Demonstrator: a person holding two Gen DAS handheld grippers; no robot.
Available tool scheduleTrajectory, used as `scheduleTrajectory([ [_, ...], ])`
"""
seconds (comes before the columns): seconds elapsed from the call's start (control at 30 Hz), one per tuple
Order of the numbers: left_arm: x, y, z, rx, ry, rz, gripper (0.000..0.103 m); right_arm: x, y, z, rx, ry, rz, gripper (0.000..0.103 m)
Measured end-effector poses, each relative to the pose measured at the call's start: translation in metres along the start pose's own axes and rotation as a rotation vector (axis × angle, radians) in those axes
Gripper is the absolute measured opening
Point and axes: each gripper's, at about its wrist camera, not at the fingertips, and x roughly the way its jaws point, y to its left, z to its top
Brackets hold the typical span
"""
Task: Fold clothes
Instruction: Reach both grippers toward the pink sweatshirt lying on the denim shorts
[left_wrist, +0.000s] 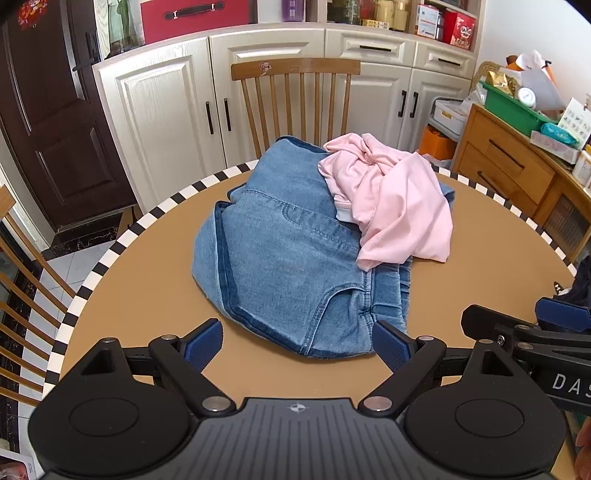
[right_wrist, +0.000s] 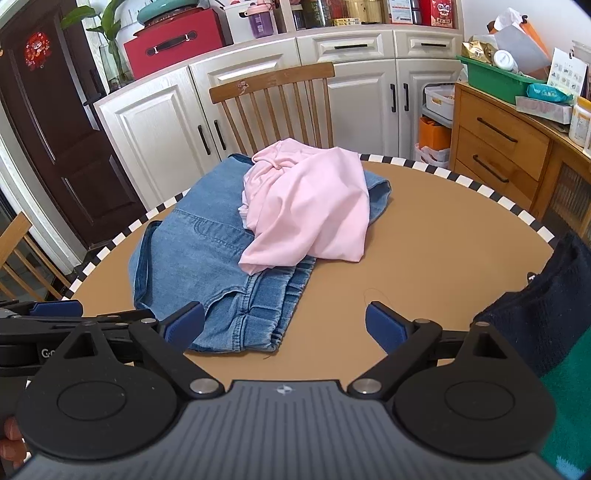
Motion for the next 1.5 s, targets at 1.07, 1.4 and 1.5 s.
scheduleTrajectory([
  [1.07,0.052,-0.014,0.024,-0.004,0.056,-0.027,0.090,0.046,-0.018,0.020,-0.003,0.030,-0.032,0.095],
  [1.4,0.086,-0.016,0.051,0.011,0.056,-0.018,0.090,0.079,-0.021,0.043,-0.021,0.034,-0.037,0.095],
  [1.5,0.095,-0.016,0.059,0.013,0.052,-0.018,0.090,0.087,-0.022,0.050,-0.028,0.029,-0.041,0.095],
])
